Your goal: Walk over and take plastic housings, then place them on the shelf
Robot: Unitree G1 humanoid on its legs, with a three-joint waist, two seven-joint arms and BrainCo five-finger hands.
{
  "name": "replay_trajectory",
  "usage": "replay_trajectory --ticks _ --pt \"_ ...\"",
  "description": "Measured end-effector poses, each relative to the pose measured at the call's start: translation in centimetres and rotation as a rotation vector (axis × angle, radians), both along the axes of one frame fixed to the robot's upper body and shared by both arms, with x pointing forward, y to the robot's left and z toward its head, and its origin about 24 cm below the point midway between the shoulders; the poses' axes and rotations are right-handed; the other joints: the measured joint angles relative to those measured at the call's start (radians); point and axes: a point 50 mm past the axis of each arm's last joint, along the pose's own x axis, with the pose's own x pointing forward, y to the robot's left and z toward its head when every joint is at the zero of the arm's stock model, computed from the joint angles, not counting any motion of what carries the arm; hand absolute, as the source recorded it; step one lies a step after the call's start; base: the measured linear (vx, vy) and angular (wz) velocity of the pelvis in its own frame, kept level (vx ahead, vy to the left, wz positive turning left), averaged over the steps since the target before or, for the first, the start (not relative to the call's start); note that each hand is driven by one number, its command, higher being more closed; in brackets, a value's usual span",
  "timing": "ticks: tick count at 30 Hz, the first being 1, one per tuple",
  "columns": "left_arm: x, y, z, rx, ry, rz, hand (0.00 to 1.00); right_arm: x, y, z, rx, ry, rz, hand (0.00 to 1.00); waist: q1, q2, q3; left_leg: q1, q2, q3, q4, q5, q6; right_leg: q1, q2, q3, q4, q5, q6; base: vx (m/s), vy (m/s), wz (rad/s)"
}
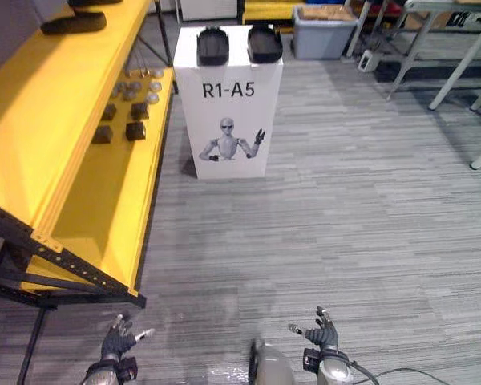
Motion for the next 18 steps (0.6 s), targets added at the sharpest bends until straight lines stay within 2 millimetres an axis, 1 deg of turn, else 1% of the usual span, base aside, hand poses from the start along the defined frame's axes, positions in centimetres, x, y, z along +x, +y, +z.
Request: replay_trajectory --ticks 1,2,3,4,5,6,7,8,9,10,11,12,13,14,15,16,17,18 --pt "0.3 -0.1 0.1 0.001 -0.007 -0.007 0.0 0.0 -0.1 0.0 -0.004 -0.001 -0.004 0.0 -0.006 -0.002 -0.003 0.013 0.012 -0.014 -0.02 0.001 -0.011 0.002 0.001 -0.013 -0.002 0.053 -0.011 0.6 -0.338 0.55" --pt "0.9 -0.5 0.3 -0.002 -0.018 -0.024 0.0 0.4 -0.3 0.3 -0.012 -0.013 -0.007 0.0 -0.006 0.005 -0.005 0.018 0.044 -0.035 -0.026 0.005 -0.033 -0.011 0.012 -0.045 0.061 0.058 -0.098 0.73 -0.439 0.37" --pt "1.2 -0.9 0.3 -0.007 -0.021 -0.037 0.0 1.3 -0.2 0.7 -0.014 -0.035 -0.005 0.0 -0.009 0.004 -0.005 0.012 0.062 -0.05 -0.003 0.029 -0.073 -0.033 0.015 -0.062 0.139 -0.004 -0.131 0.61 -0.382 0.25" --pt "1.3 -1.1 0.3 -0.011 -0.022 -0.038 0.0 1.6 -0.2 0.9 -0.015 -0.044 -0.002 0.0 -0.012 0.006 -0.005 0.004 0.072 -0.056 0.031 0.04 -0.091 -0.028 0.02 -0.074 0.158 -0.028 -0.144 0.59 -0.369 0.19" --pt "1.4 -1.3 0.2 -0.021 -0.021 -0.038 0.0 2.0 0.0 1.1 -0.014 -0.054 0.004 0.0 -0.013 0.007 -0.005 -0.042 0.082 -0.064 0.181 0.073 -0.105 0.022 0.038 -0.08 0.139 -0.06 -0.159 0.58 -0.341 0.15" --pt "1.1 -1.5 -0.1 -0.031 -0.008 -0.034 0.0 2.0 0.2 1.1 -0.011 -0.054 0.009 0.0 -0.008 0.006 -0.004 -0.122 0.103 -0.058 0.4 0.15 -0.089 0.115 0.069 -0.078 0.06 -0.07 -0.165 0.57 -0.328 0.11" --pt "0.9 -1.6 -0.2 -0.034 -0.002 -0.033 0.0 2.0 0.4 1.0 -0.011 -0.051 0.018 0.0 -0.005 0.005 -0.004 -0.166 0.121 -0.057 0.53 0.149 -0.084 0.172 0.09 -0.076 0.005 -0.07 -0.166 0.53 -0.313 0.01" --pt "0.4 -1.5 -0.4 -0.037 0.012 -0.03 0.0 2.0 0.8 0.9 -0.004 -0.047 0.028 0.0 0.001 0.006 -0.002 -0.25 0.141 -0.048 0.739 0.13 -0.087 0.276 0.126 -0.07 -0.079 -0.067 -0.171 0.5 -0.282 -0.17" --pt "-0.1 -1.5 -0.7 -0.039 0.025 -0.026 0.0 1.9 1.1 0.7 0.001 -0.043 0.032 0.0 0.02 0.003 -0.001 -0.322 0.15 -0.032 0.857 0.109 -0.08 0.359 0.149 -0.05 -0.142 -0.066 -0.175 0.56 -0.279 -0.34" --pt "-0.3 -1.6 -0.8 -0.044 0.03 -0.024 0.0 1.9 1.2 0.7 0.007 -0.045 0.029 0.0 0.043 0.001 -0.002 -0.379 0.143 -0.011 0.886 0.094 -0.078 0.409 0.158 -0.028 -0.179 -0.066 -0.178 0.45 -0.173 -0.46" --pt "-0.4 -1.8 -0.8 -0.048 0.032 -0.023 0.0 1.9 1.2 0.7 0.01 -0.046 0.027 0.0 0.051 0.001 -0.001 -0.416 0.136 0.003 0.883 0.089 -0.08 0.434 0.161 -0.014 -0.201 -0.066 -0.178 0.51 -0.116 -0.54" --pt "-0.7 -1.9 -0.9 -0.056 0.037 -0.018 0.0 2.3 1.3 0.9 0.012 -0.057 0.032 0.0 0.072 0.001 0.001 -0.51 0.101 0.031 0.817 0.073 -0.055 0.489 0.163 0.012 -0.248 -0.069 -0.183 0.43 -0.061 -0.43" --pt "-0.8 -1.9 -1.0 -0.057 0.04 -0.017 0.0 2.3 1.3 0.9 0.013 -0.057 0.032 0.0 0.079 0.0 0.002 -0.538 0.083 0.038 0.762 0.068 -0.047 0.508 0.162 0.02 -0.263 -0.073 -0.186 0.51 -0.031 -0.49" --pt "-0.9 -1.9 -1.0 -0.062 0.04 -0.014 0.0 2.4 1.3 1.0 0.015 -0.059 0.027 0.0 0.091 -0.003 0.007 -0.565 0.042 0.051 0.59 0.069 -0.043 0.547 0.154 0.037 -0.286 -0.084 -0.179 0.34 0.02 -0.36" --pt "-1.0 -2.0 -1.1 -0.065 0.043 -0.013 0.0 2.4 1.2 1.0 0.015 -0.061 0.021 0.0 0.096 -0.005 0.012 -0.565 0.018 0.051 0.481 0.078 -0.039 0.569 0.146 0.044 -0.296 -0.094 -0.172 0.43 0.059 -0.31" --pt "-1.0 -2.3 -1.1 -0.074 0.044 -0.011 0.0 2.4 1.0 1.0 0.012 -0.062 0.014 0.0 0.099 -0.003 0.017 -0.563 -0.03 0.051 0.254 0.144 -0.048 0.615 0.133 0.052 -0.315 -0.118 -0.16 0.45 0.087 -0.27" --pt "-1.0 -2.4 -1.1 -0.079 0.042 -0.01 0.0 2.3 0.9 0.9 0.012 -0.057 0.005 0.0 0.11 -0.003 0.017 -0.555 -0.055 0.049 0.114 0.256 -0.04 0.642 0.127 0.068 -0.316 -0.149 -0.143 0.46 0.094 -0.31" --pt "-1.0 -2.4 -1.1 -0.077 0.042 -0.01 0.0 2.2 1.0 0.8 0.016 -0.049 0.005 0.0 0.119 -0.01 0.013 -0.542 -0.066 0.051 0.1 0.315 -0.028 0.653 0.117 0.083 -0.317 -0.166 -0.134 0.62 0.127 -0.38"
